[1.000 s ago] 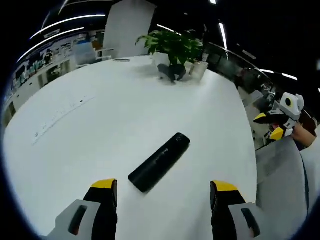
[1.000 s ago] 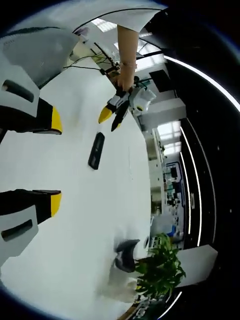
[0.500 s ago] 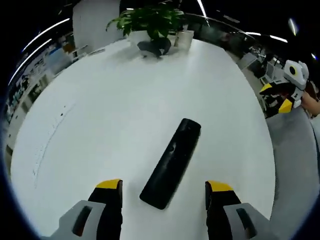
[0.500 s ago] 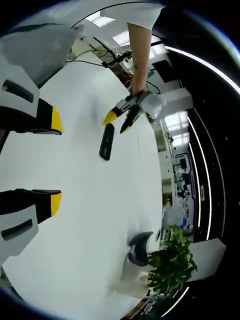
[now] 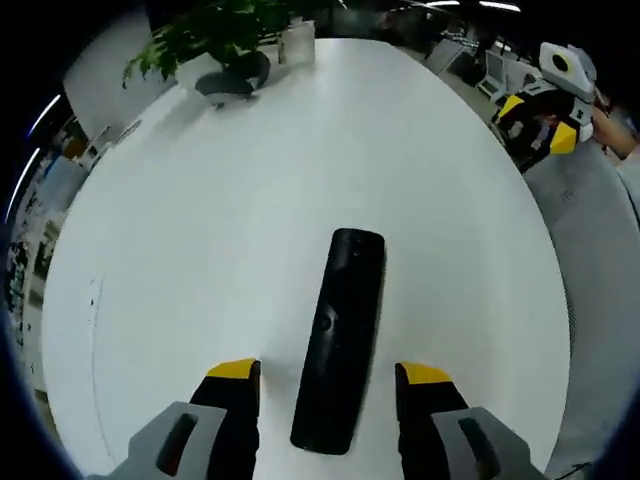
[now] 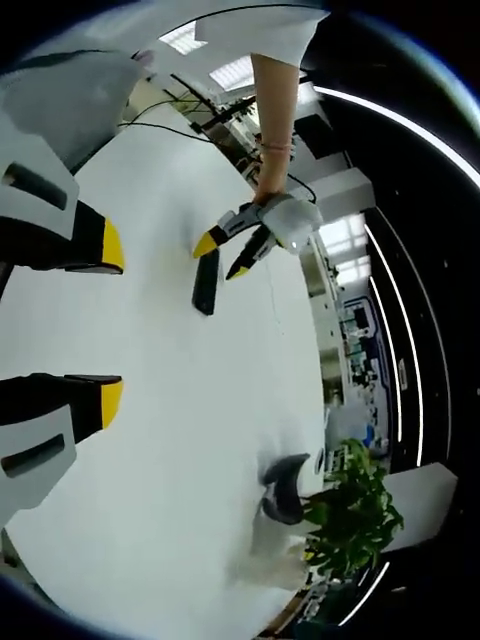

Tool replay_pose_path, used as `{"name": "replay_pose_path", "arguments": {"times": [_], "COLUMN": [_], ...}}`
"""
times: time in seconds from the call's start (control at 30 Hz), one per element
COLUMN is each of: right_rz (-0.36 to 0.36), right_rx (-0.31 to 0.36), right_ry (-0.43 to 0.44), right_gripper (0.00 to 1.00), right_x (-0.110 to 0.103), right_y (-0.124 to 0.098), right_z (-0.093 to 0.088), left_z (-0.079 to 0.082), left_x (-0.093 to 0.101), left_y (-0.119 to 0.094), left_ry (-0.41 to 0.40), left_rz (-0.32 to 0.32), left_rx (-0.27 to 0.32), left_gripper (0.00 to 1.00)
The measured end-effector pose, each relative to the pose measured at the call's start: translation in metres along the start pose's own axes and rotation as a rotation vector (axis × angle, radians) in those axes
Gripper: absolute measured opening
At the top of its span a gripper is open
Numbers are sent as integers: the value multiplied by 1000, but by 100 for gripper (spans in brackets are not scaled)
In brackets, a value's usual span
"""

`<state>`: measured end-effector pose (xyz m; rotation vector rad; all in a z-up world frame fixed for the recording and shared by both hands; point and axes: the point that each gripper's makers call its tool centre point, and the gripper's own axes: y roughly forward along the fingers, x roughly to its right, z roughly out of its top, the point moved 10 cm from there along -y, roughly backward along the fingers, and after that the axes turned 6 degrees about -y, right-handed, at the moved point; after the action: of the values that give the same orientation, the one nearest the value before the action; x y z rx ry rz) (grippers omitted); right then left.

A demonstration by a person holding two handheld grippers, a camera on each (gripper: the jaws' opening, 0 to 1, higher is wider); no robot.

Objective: Press the specified remote control buttons in sequence, fully releasing each button before pressing the next.

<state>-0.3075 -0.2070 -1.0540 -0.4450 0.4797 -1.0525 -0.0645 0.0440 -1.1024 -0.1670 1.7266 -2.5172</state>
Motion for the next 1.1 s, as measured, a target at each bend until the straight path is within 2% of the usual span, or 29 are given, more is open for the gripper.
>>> {"name": "replay_pose_path", "arguments": {"times": [0.07, 0.1, 0.17, 0.3, 0.37, 0.7, 1.1], "right_rz": [-3, -6, -11, -13, -14, 1, 44], "right_rx": [-1, -2, 1, 11, 15, 18, 2], "right_ry": [-7, -12, -21, -17, -13, -9, -33], "right_gripper": [38, 37, 37, 35, 35, 34, 31], "right_x": [0, 0, 0, 1, 1, 0, -5], "right_y": [0, 0, 0, 0, 0, 0, 1], "right_z": [0, 0, 1, 1, 2, 2, 3], "left_z": [4, 6, 9, 10, 10, 1, -10], "left_x": [2, 1, 0, 3, 4, 19, 62], "left_y": [1, 2, 2, 2, 1, -1, -2], "left_ry": [27, 26, 35, 91, 92, 65, 29], "left_rz": [-38, -16, -22, -23, -24, -11, -7], "left_rx": [-26, -14, -23, -45, -46, -18, 22], "left_gripper": [47, 46, 44, 26, 23, 22, 22]}}
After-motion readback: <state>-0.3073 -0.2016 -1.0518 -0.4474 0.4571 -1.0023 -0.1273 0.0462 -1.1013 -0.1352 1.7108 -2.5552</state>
